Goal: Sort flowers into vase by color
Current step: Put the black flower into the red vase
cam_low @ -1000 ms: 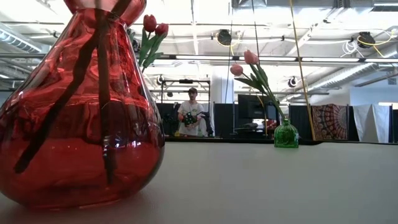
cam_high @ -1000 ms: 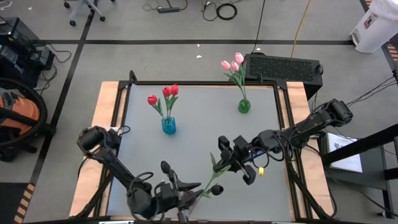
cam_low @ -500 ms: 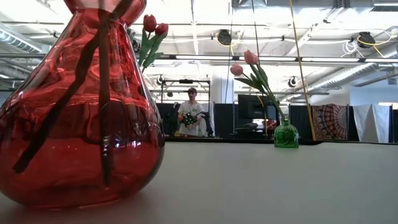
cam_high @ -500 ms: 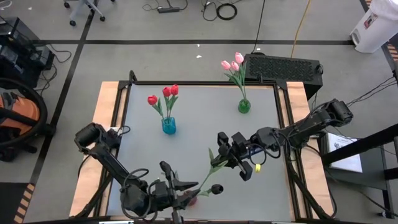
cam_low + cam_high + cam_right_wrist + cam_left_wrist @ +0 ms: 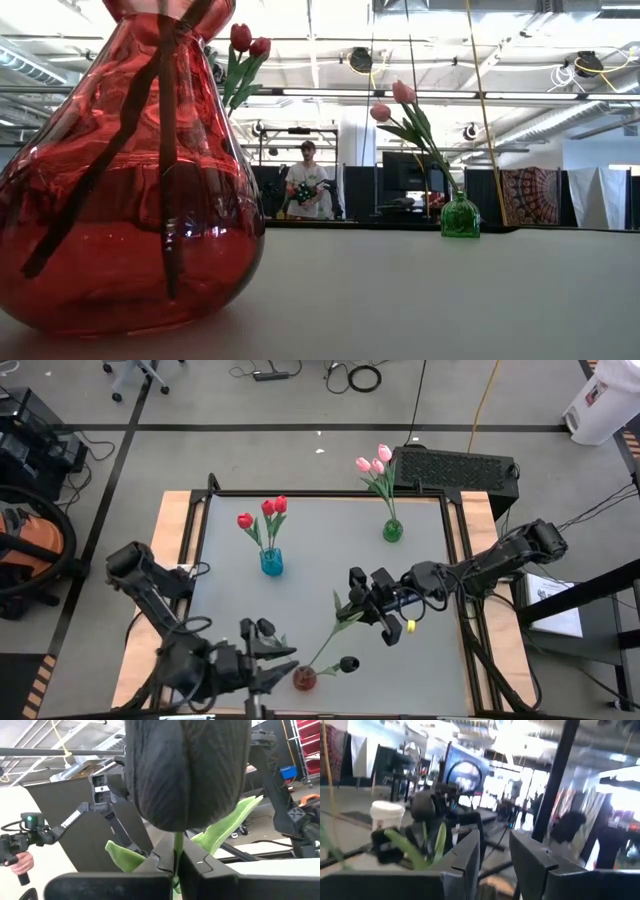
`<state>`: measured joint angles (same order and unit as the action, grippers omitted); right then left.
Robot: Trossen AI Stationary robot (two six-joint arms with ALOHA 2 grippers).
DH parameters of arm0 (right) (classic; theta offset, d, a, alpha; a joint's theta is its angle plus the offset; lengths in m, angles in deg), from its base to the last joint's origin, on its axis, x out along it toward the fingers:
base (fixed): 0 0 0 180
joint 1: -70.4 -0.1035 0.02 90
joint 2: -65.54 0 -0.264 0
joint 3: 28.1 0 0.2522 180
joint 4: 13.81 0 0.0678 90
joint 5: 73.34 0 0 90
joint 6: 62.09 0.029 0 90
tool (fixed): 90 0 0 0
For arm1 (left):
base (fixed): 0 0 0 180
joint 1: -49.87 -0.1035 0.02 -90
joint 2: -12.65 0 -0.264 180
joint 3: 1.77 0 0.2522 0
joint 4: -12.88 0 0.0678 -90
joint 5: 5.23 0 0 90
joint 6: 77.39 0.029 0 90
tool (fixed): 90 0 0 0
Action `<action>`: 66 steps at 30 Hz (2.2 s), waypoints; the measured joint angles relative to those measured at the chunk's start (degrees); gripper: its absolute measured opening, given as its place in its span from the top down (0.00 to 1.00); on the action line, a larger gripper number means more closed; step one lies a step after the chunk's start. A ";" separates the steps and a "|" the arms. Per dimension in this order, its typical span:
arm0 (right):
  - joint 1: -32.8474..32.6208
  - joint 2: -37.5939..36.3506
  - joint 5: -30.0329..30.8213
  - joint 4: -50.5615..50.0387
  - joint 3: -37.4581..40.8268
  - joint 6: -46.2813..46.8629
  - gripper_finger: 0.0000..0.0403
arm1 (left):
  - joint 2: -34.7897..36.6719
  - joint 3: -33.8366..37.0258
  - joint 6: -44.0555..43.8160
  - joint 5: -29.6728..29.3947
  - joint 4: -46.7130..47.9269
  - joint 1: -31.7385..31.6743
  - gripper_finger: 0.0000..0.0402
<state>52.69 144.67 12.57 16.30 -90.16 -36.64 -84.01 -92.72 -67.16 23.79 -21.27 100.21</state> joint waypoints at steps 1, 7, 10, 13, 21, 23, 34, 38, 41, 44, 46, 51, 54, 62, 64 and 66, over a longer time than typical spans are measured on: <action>0.22 0.00 -0.06 -0.07 -0.04 0.00 1.00 | 0.98 0.00 -0.91 -0.85 2.86 0.79 0.72; 0.89 0.00 -1.80 -9.78 -5.09 -1.88 1.00 | 6.08 0.00 -9.39 -5.52 18.88 5.86 0.72; 0.89 0.00 -3.53 -18.06 -9.30 -4.63 1.00 | 7.62 0.00 -12.72 -7.52 23.56 8.12 0.72; 0.85 0.00 -3.76 -26.25 -13.15 -6.74 1.00 | 8.37 0.00 -12.94 -10.52 26.63 10.61 0.72; 1.54 -0.02 -3.28 -30.05 -17.64 -8.14 1.00 | 8.50 0.00 -14.59 -21.74 32.74 15.80 0.72; 1.64 -0.02 -3.14 -30.02 -17.81 -7.65 1.00 | 8.49 0.00 -17.62 -24.07 35.76 16.77 0.72; 1.61 0.00 -2.89 -30.54 -17.86 -6.64 1.00 | 8.49 0.00 -62.84 -8.80 78.54 15.71 0.72; 1.50 0.22 -2.91 -32.06 -17.86 -6.64 1.00 | 8.45 0.00 -76.10 9.00 92.01 12.80 0.72; 1.16 0.67 -2.92 -32.36 -17.86 -6.64 1.00 | 8.45 0.00 -76.85 11.33 95.08 12.03 0.72; 0.60 1.17 -2.88 -32.58 -17.86 -6.66 1.00 | 8.45 0.00 -74.69 11.09 95.95 12.04 0.72; 0.15 1.98 -2.20 -31.94 -17.88 -6.67 1.00 | 8.45 0.00 -74.61 11.86 97.39 12.04 0.72; -0.80 4.40 -1.95 -30.67 -17.88 -6.34 1.00 | 8.45 0.00 -74.46 12.42 98.50 12.04 0.72; -0.83 5.04 -1.75 -29.64 -17.88 -6.29 1.00 | 8.45 0.00 -74.49 13.36 98.40 12.04 0.72; -0.66 5.13 -1.58 -28.93 -17.88 -7.98 1.00 | 8.45 0.00 -75.94 13.39 98.30 11.88 0.72; -0.66 5.41 -0.55 -28.83 -17.88 -8.13 1.00 | 8.45 0.00 -75.94 13.39 98.28 11.88 0.72; -0.66 5.97 -0.14 -28.60 -17.88 -8.33 1.00 | 8.45 0.00 -75.94 13.37 98.19 11.88 0.72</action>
<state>52.03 150.65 12.42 -12.30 -108.03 -44.97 -75.56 -92.72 -143.10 37.16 76.92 112.09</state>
